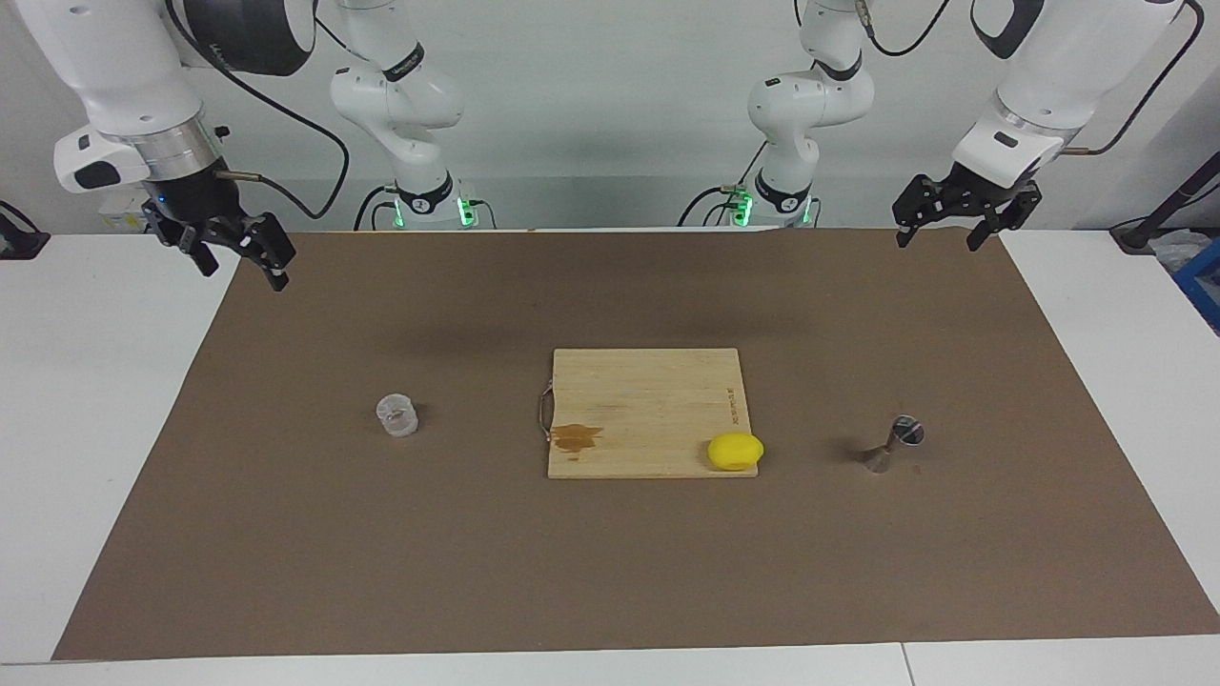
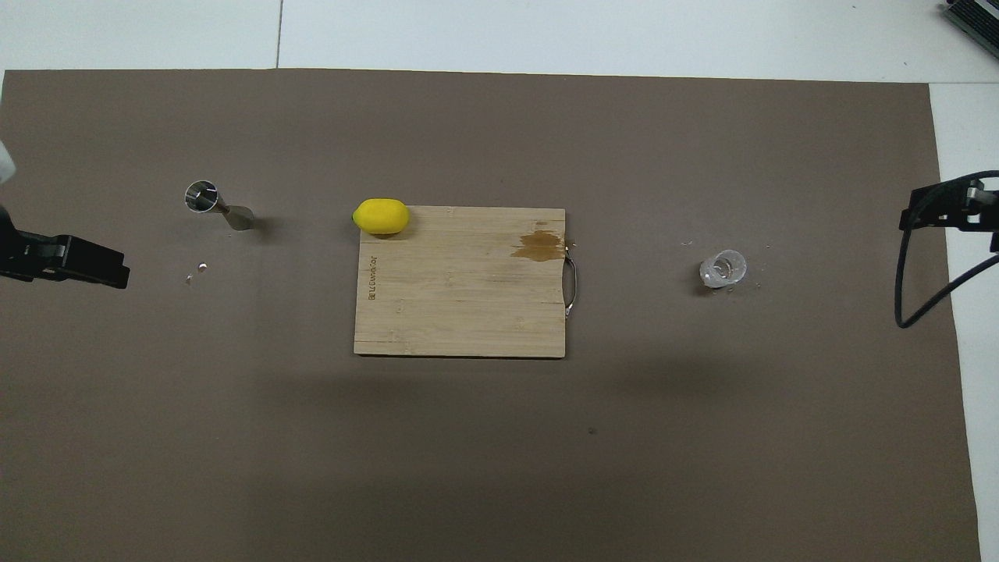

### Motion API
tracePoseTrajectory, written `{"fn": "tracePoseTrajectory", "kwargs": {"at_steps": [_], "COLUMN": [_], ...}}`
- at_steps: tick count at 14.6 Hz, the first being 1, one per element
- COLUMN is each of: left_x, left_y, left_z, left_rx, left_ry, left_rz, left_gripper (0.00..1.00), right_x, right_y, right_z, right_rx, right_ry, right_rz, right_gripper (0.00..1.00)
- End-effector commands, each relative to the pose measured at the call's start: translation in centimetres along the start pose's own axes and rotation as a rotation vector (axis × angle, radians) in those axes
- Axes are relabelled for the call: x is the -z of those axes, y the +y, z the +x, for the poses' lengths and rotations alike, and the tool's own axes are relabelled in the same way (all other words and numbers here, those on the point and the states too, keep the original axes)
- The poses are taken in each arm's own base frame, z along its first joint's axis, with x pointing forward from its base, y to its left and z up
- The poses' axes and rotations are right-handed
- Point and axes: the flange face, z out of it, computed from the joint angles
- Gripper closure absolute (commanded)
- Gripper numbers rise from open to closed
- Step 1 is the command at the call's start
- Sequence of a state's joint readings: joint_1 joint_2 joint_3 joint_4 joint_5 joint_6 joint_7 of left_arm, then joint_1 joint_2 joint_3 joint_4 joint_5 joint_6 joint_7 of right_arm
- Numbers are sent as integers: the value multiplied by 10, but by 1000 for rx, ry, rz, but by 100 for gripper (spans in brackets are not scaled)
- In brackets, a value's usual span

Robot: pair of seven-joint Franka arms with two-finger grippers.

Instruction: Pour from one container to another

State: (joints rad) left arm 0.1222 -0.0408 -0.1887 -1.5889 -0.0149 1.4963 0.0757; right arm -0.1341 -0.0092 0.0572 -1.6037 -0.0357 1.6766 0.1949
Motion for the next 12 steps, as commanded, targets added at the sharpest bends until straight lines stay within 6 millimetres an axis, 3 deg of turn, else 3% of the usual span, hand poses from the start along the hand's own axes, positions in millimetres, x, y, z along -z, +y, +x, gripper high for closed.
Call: {"fn": "tracePoseTrajectory", "kwargs": {"at_steps": [1,3,6,12], "left_x": [1,-2,-6,-29], "left_y": [2,2,4,6], "left_z": [-6,-7,-4,-5], "left_rx": [1,48,79,172], "left_ry": [19,17,38,29], "left_rz": [17,16,17,-7], "left_gripper": [0,0,0,0], "right_x": [1,2,3,4], "right_y": [-1,-11,-47,-58], "right_z": [-2,-4,-17,-22], "right_rx": [7,29,101,110], "right_ry": [-5,-5,-29,-49], "right_rz": [-10,-13,-42,-29], "right_gripper": [0,1,1,1]}}
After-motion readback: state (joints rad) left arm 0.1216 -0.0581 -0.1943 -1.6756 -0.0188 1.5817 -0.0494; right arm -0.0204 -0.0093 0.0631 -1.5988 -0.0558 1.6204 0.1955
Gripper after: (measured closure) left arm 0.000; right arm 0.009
